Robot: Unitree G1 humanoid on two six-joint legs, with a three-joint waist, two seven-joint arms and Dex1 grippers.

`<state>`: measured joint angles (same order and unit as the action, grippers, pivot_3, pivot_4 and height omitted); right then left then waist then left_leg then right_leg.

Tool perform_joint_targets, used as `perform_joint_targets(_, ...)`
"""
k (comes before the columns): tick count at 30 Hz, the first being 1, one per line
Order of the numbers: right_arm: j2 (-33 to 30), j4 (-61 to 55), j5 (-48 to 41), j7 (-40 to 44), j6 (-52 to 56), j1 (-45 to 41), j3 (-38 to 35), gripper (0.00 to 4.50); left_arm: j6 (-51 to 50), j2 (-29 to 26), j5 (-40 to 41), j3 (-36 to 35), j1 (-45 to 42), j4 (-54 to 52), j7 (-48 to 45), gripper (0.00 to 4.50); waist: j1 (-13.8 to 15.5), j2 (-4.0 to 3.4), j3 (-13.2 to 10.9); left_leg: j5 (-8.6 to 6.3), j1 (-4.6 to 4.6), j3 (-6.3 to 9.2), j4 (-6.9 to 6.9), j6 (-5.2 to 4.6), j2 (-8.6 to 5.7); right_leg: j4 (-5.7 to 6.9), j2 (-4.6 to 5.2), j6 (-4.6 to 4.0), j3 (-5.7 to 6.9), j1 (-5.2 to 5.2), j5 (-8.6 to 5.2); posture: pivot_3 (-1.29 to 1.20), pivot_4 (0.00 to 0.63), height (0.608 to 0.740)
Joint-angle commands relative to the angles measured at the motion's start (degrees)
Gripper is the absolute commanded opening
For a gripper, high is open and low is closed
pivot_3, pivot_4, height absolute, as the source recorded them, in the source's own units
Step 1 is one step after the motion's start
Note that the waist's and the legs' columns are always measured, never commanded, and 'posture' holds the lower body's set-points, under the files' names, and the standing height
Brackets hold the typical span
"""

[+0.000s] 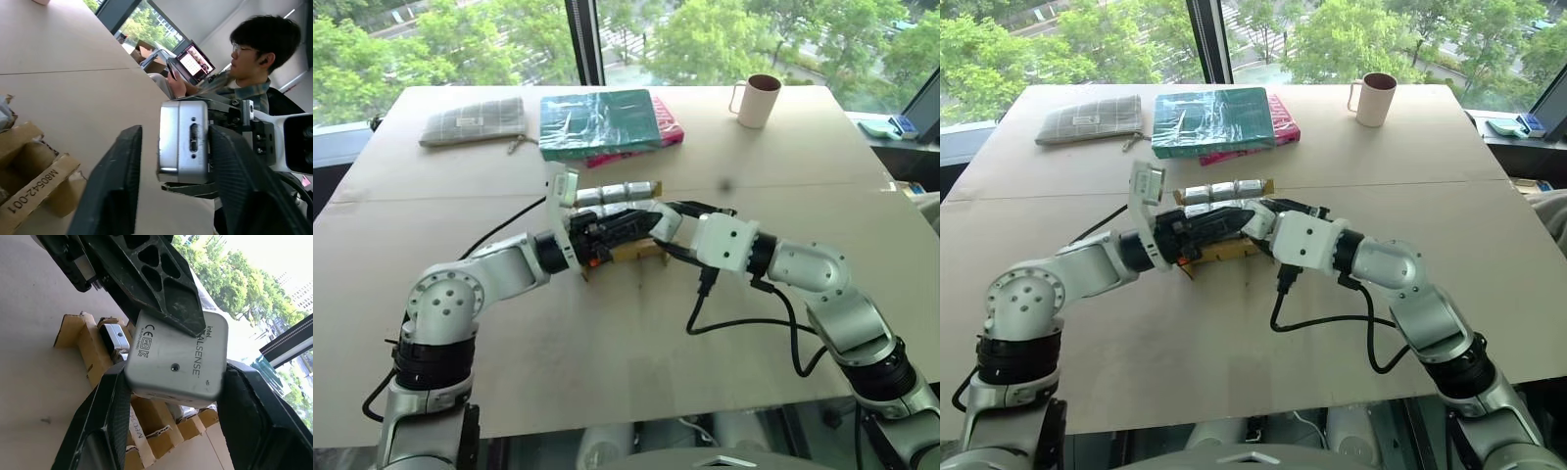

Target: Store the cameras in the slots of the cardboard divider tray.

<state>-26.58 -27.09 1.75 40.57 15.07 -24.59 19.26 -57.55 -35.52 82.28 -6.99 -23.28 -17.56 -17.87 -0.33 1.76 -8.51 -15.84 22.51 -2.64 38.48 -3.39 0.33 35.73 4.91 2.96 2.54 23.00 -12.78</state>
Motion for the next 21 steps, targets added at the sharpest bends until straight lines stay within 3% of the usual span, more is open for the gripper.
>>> perform_joint_targets(1, 0.7, -2.81, -2.37, 1.02, 0.75, -1.34, -1.06, 1.95, -0.19, 0.33, -1.43, 0.3, -0.95, -1.41, -0.98, 0.87, -0.03, 0.0, 0.0, 0.0, 0.0, 0.0, 0.0, 0.0, 0.0, 0.0, 0.0, 0.0, 0.0, 0.0, 0.0, 0.0, 0.15, 0.74)
perform_joint_targets(2, 0.86, -2.96, -2.94, 1.16, 1.33, -1.3, -1.31, 1.95, -0.21, 0.28, -1.73, 0.29, -1.07, -1.35, -1.36, 0.86, -0.03, 0.0, 0.0, 0.0, 0.0, 0.01, 0.0, 0.0, 0.01, 0.0, -0.01, 0.0, 0.01, 0.0, 0.0, 0.0, 0.15, 0.74)
perform_joint_targets(3, 1.0, -3.13, -3.62, 1.13, 2.03, -1.11, -1.77, 2.96, -0.02, 0.02, -2.51, 0.21, -1.38, -1.2, -2.32, 0.86, -0.03, 0.0, 0.0, 0.0, 0.0, 0.01, 0.0, 0.01, 0.01, 0.0, -0.01, 0.0, 0.01, 0.0, 0.0, 0.0, 0.15, 0.74)
perform_joint_targets(4, 0.83, -3.26, -4.34, 1.22, 2.49, -0.74, -2.4, 3.29, 0.08, -0.39, -3.34, 0.09, -1.89, -0.79, -3.33, 0.85, -0.04, 0.0, 0.0, 0.0, 0.0, 0.02, -0.01, 0.01, 0.01, 0.0, -0.01, 0.0, 0.01, 0.0, 0.0, 0.0, 0.15, 0.74)
perform_joint_targets(6, 0.45, -3.3, -6.87, 0.99, 3.68, 0.87, -5.45, 4.43, 1.08, -1.5, -6.77, -0.06, -3.5, 0.29, -6.18, 0.85, 0.1, 0.0, 0.0, 0.01, 0.0, 0.02, 0.0, 0.01, 0.01, 0.01, -0.02, 0.0, 0.02, 0.0, 0.0, 0.0, 0.15, 0.74)
perform_joint_targets(13, -4.45, -3.95, -23.0, 7.53, 6.71, 8.48, -20.57, 4.48, -3.49, -7.0, -14.31, 2.93, -14.04, 7.93, -15.65, 0.85, 1.27, 0.0, -0.03, 0.01, 0.02, 0.06, -0.01, 0.0, -0.03, -0.04, -0.02, 0.0, 0.06, -0.05, 0.0, 0.0, 0.15, 0.74)
perform_joint_targets(21, -11.0, 1.23, -30.62, 16.1, 5.29, 7.65, -24.86, 4.48, 4.02, -11.35, -37.22, 18.34, -28.28, 22.84, -37.32, 0.85, 0.97, -0.05, -0.08, 0.01, -0.01, -0.05, -0.02, -0.02, -0.06, -0.06, -0.21, 0.01, -0.03, -0.06, -0.01, 0.0, 0.15, 0.74)
